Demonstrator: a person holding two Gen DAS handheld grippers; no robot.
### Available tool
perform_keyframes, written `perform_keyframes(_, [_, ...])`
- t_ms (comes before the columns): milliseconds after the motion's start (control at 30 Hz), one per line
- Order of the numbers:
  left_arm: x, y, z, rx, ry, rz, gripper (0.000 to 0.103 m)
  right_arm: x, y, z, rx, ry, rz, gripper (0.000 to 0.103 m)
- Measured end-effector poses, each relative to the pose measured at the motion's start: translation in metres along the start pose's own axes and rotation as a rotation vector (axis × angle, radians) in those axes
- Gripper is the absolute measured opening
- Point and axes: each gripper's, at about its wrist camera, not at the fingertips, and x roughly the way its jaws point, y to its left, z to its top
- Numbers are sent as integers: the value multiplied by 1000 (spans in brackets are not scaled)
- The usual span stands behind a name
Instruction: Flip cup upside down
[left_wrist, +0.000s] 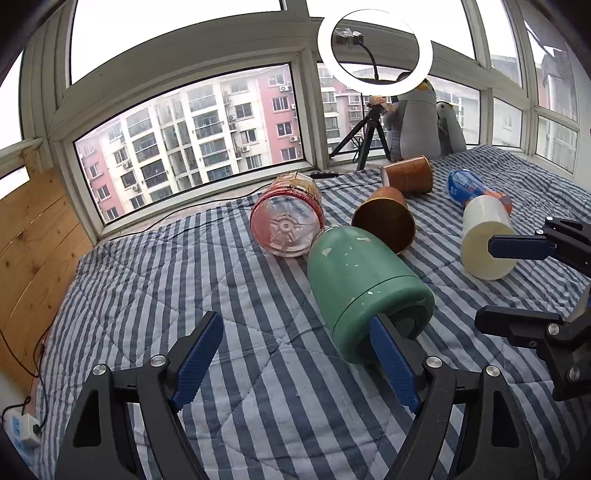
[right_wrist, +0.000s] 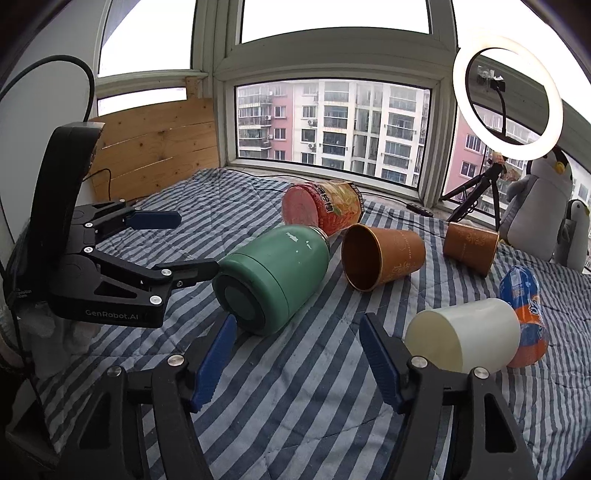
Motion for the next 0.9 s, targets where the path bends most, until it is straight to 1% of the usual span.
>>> perform_keyframes(200, [9,-2,-5,34,13,-32,84,10,1,1,-5,-17,34,65])
perform_keyframes(300, [13,-2,-6,32,17,-67,82,14,2,3,-10,-22,51,65])
perform_keyframes(500, [21,-10,-4,74,21,-127,74,22,1,8,-17,-37,81,65])
perform_keyframes(533, [21,-13,-4,85,18,-131,73,24,0,9,-15,-32,88,63])
perform_keyframes(600, [22,-17,-4,103,18,-143,71,30,-3,10,-1,-16,112,51])
perform_keyframes(700, [27,-20,-4,115,32,-168,67,41,-6,11,13,15,139,43])
perform_keyframes(800, [32,-24,-5,127,50,-197,61,47,-7,13,20,23,171,43])
perform_keyframes(900, [34,-24,-5,123,52,-217,60,50,-6,14,17,28,189,43])
